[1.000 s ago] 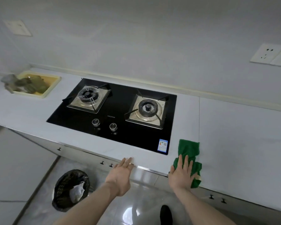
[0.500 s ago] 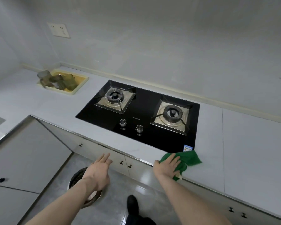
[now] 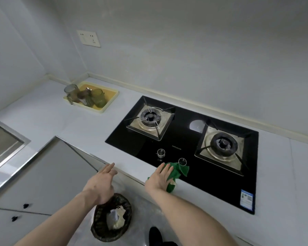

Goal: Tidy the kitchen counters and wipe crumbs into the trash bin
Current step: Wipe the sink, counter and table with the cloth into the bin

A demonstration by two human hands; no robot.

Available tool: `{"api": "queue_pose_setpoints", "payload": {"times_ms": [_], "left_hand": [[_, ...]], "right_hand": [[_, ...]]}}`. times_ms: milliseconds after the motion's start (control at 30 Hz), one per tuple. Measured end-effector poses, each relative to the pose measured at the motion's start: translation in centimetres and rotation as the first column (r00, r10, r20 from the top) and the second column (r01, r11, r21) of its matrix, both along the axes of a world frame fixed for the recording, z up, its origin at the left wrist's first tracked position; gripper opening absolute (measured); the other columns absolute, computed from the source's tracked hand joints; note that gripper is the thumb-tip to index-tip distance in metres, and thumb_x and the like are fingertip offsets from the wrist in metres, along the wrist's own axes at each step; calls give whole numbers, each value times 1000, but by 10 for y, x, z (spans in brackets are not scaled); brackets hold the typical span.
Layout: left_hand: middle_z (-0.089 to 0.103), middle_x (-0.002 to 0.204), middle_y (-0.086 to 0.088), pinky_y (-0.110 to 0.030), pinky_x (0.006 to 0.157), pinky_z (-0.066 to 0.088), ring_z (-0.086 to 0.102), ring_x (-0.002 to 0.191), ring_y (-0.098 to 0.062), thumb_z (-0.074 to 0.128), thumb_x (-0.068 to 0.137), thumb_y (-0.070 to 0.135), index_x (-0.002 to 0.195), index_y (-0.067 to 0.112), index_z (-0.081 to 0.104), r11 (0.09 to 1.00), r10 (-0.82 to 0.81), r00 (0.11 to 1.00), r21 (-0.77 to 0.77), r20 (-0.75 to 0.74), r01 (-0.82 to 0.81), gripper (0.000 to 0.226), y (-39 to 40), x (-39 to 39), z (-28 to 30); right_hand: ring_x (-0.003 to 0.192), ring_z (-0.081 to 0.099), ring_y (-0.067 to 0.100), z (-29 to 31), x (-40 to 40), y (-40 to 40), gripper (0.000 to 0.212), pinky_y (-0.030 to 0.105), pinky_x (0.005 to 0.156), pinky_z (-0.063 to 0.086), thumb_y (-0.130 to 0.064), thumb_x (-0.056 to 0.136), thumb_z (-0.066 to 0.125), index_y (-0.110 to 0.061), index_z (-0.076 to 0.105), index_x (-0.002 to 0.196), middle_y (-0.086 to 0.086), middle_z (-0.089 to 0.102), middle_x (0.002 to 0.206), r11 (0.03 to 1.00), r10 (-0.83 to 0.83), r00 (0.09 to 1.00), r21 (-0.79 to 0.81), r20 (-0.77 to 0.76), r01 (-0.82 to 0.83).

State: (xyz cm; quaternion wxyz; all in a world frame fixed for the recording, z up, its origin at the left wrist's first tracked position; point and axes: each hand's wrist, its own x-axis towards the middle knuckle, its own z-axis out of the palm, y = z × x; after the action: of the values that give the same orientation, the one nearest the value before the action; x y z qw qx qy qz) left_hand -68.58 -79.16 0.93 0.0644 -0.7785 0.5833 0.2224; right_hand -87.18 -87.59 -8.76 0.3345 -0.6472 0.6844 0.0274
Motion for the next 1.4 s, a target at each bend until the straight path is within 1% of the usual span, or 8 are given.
{"api": "queue_pose_setpoints", "payload": {"times_ms": [300, 433, 567, 700, 833, 1000, 1233, 1400], "left_hand": [[5, 169, 6, -33, 125, 18, 5, 156, -13, 42, 79, 7, 156, 24, 33, 991, 107, 994, 84, 0, -106, 79, -6, 59, -14], [4, 169, 4, -33, 126, 17, 5, 156, -15, 40, 79, 5, 156, 23, 33, 991, 95, 995, 98, -14, -93, 79, -21, 60, -19], [1, 170, 2, -35, 126, 18, 3, 156, -18, 42, 82, 7, 156, 23, 32, 994, 13, 1000, 110, -19, -11, 77, -40, 60, -20], [-1, 170, 2, -38, 126, 19, 2, 156, -20, 44, 86, 10, 156, 23, 30, 991, -93, 996, 95, -10, 93, 73, -62, 73, -18], [-1, 169, 4, -37, 125, 20, 2, 156, -19, 48, 92, 13, 157, 23, 29, 985, -149, 989, 82, -11, 150, 68, -77, 99, -16], [-3, 169, 6, -34, 124, 22, 1, 156, -16, 49, 91, 13, 157, 23, 26, 981, -160, 986, 106, -50, 165, 71, -85, 161, -20], [-2, 169, 10, -33, 124, 23, 1, 155, -12, 45, 86, 13, 155, 27, 29, 980, -166, 984, 97, -69, 172, 72, -81, 272, -25], [-3, 169, 9, -33, 120, 30, 2, 155, -13, 46, 91, 13, 157, 27, 26, 981, -159, 986, 102, -53, 163, 70, -71, 340, -25]], "right_hand": [[154, -22, 27, -15, -15, -18, 98, 52, 127, 3, -19, 94, 63, -11, -8, 161, 6, -16, 169, 932, 339, 940, -131, -19, -339], [155, -17, 19, -23, -45, -21, 89, 60, 123, 1, -44, 100, 50, -21, -10, 161, -8, -18, 165, 876, 407, 900, -213, -156, -433], [156, -15, 28, -30, -46, -14, 91, 56, 123, -3, -54, 97, 49, -29, -10, 161, 8, -23, 167, 899, 311, 934, -264, -175, -349], [156, -12, 32, -33, -23, -3, 88, 52, 127, 4, -45, 97, 54, -27, -3, 162, 16, -15, 168, 951, 108, 990, -282, -91, -130], [156, -6, 35, -36, 15, 6, 80, 52, 127, 4, -31, 100, 51, -16, 3, 163, 20, -8, 168, 955, -65, 995, -295, -72, 41], [156, -8, 37, -38, 93, 4, 77, 49, 127, 2, -27, 102, 47, -12, 0, 162, 21, -10, 167, 961, -93, 995, -266, -40, 79], [156, -8, 34, -17, 240, -46, 73, 54, 126, 3, -21, 103, 46, -15, 3, 162, 18, -13, 168, 982, -8, 999, -191, -43, -1], [156, -11, 32, -18, 322, -62, 90, 52, 126, -4, -16, 96, 58, -15, -3, 163, 16, -15, 168, 954, 232, 969, -176, -85, -244]]}}
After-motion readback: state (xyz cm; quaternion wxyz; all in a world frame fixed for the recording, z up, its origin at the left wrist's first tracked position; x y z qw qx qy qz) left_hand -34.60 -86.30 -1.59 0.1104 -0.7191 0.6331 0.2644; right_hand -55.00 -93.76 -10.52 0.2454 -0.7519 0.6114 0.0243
